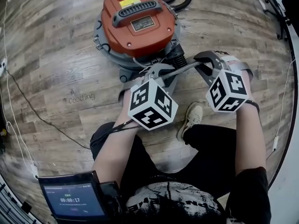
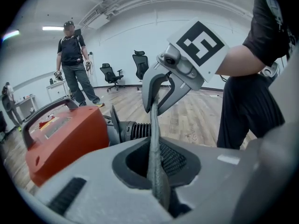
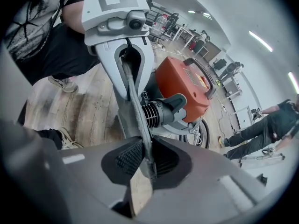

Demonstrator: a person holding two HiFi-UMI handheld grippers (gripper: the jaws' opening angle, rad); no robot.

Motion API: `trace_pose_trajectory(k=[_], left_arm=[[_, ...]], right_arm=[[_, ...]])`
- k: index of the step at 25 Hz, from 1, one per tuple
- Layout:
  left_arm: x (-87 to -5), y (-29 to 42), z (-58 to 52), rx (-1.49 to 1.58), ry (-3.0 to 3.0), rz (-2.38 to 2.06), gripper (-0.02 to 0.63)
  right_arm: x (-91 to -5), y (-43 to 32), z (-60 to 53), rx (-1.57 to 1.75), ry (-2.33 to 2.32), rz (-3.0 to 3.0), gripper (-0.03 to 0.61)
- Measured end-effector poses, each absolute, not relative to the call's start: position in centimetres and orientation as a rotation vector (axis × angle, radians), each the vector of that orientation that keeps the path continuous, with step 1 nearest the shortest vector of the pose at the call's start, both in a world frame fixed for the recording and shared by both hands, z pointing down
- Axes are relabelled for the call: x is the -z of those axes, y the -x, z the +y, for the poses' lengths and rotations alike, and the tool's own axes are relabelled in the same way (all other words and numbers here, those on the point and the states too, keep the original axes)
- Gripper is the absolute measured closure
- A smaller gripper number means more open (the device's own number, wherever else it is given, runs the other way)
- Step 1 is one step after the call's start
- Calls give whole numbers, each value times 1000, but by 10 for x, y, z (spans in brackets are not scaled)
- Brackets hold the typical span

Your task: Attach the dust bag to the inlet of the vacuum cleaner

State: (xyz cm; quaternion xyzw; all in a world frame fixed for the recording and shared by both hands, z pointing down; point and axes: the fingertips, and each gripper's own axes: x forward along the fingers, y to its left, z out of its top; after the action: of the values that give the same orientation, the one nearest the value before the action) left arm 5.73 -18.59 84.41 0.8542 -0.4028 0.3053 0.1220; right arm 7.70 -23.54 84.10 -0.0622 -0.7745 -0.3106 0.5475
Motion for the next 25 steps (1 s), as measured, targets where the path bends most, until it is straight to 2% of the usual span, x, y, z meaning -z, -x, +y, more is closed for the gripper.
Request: trace_pose_trajectory(k=[9,16,25], left_arm=[[-846,-54,-186,-1025,-2471,-1164,584],[-850,-53,-190,-887,-2437,-1145,580],[-849,-47,-193,-930,-2429,-1162,580]], right_arm=[[-843,-75,-235,755,185,-1843,533],[-845,-69,-239,715,174,-1859,523],[-841,-68,-237,738,159,-1864,528]])
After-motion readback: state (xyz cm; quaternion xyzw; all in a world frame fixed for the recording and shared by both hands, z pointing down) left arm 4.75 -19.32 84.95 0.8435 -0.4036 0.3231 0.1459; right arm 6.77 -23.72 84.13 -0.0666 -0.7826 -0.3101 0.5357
